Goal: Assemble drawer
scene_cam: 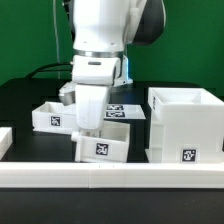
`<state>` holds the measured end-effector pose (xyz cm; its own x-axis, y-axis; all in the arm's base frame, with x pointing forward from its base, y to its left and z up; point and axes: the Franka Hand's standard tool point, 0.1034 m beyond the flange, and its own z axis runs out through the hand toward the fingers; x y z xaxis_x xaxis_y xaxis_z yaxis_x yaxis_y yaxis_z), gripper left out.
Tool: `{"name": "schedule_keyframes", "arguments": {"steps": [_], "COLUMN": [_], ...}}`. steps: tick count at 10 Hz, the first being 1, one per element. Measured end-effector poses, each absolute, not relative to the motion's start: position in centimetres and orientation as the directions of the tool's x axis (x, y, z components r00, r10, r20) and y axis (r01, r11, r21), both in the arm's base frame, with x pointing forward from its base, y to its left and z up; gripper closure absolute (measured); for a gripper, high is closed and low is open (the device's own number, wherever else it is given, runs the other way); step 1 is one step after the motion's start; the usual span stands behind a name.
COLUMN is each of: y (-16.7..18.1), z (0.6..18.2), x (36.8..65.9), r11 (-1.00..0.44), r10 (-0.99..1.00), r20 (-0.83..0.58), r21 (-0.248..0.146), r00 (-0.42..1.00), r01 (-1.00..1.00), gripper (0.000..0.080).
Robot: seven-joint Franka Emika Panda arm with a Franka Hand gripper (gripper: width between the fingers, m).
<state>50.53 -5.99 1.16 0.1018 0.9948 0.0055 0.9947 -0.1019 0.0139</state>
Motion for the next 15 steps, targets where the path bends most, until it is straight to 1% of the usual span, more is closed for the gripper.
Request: {"name": "schedule_keyframes", "arguments": {"steps": [2, 5, 8, 10, 14, 15], "y": [-6.9, -6.7, -4.4, -3.6, -3.8, -3.6], "z": [1.1, 0.9, 1.0, 1.1, 0.9, 0.8], "x": [50.4, 50.3, 51.6, 52.1, 52.0, 52.4], "r11": [-0.108, -0.104, -0.073, -0.054, -0.055, -0.058], "r10": [0.993, 0.993, 0.996, 0.997, 0.997, 0.997], "r20": [0.048, 0.053, 0.053, 0.058, 0.058, 0.060], "r21": [0.014, 0.012, -0.002, -0.003, -0.005, -0.006], "r00": [0.108, 0.103, 0.074, 0.054, 0.055, 0.058], "r01": [0.994, 0.995, 0.997, 0.999, 0.998, 0.998], "gripper": [0.0758, 0.0758, 0.0758, 0.0758, 0.0758, 0.0758]}}
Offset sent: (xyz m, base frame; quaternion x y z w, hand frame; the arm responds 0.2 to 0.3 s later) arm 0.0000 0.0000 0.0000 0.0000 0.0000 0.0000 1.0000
